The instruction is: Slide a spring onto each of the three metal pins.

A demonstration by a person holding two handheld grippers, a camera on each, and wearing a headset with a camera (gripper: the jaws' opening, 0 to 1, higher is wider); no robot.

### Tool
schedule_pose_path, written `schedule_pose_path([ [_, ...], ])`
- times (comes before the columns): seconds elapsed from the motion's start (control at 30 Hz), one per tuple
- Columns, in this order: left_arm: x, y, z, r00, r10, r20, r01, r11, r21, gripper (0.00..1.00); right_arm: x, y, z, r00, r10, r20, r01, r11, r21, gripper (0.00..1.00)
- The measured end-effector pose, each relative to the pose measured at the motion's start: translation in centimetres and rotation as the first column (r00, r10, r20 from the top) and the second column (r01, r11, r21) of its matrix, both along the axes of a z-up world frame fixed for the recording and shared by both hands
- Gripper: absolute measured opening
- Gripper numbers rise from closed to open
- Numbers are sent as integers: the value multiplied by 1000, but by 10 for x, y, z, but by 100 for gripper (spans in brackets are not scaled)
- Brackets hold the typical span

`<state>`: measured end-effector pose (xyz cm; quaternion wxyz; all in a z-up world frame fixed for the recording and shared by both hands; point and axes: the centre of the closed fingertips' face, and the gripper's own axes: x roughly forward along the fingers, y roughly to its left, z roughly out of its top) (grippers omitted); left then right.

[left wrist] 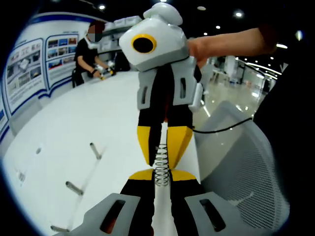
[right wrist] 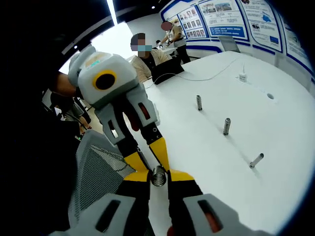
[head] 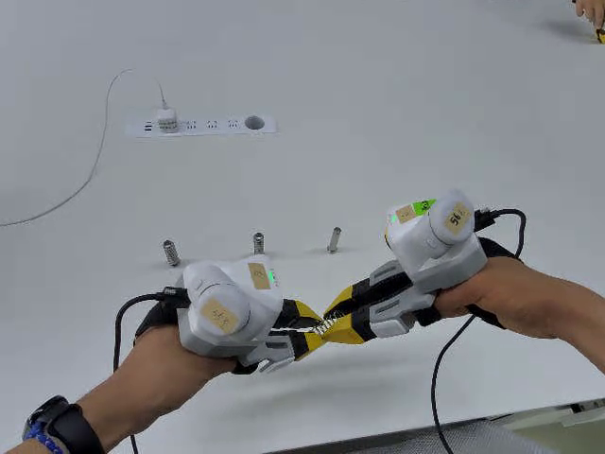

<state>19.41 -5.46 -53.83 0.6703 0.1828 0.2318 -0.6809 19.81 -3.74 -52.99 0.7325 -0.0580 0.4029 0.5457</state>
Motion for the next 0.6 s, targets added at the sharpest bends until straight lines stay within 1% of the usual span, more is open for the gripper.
schedule_pose_path([
  [0.07,-1,0,0,1000,-6,0,6,1000,2,10,-1,1,-1,1000,3,-4,-3,1000,2,13],
  [0.1,-2,-1,-1,1000,-13,8,13,1000,9,10,-2,1,-2,1000,6,-6,-6,1000,1,13],
  [0.13,-3,-1,-2,1000,-17,9,16,1000,10,10,-2,1,-2,1000,9,-7,-9,1000,0,13],
  [0.33,-6,0,-4,999,-33,-5,33,999,8,10,-7,1,-4,1000,23,-14,-23,1000,4,12],
  [0.5,-8,-2,-7,999,-40,-20,41,999,6,10,-9,0,-6,999,35,-13,-35,999,-13,12],
  [0.57,-7,-2,-8,999,-37,-16,37,999,6,10,-8,-1,-7,1000,24,-11,-25,1000,-14,12],
  [0.6,-7,-2,-8,999,-35,-20,35,999,6,10,-8,-1,-8,1000,20,-13,-20,1000,-13,12],
])
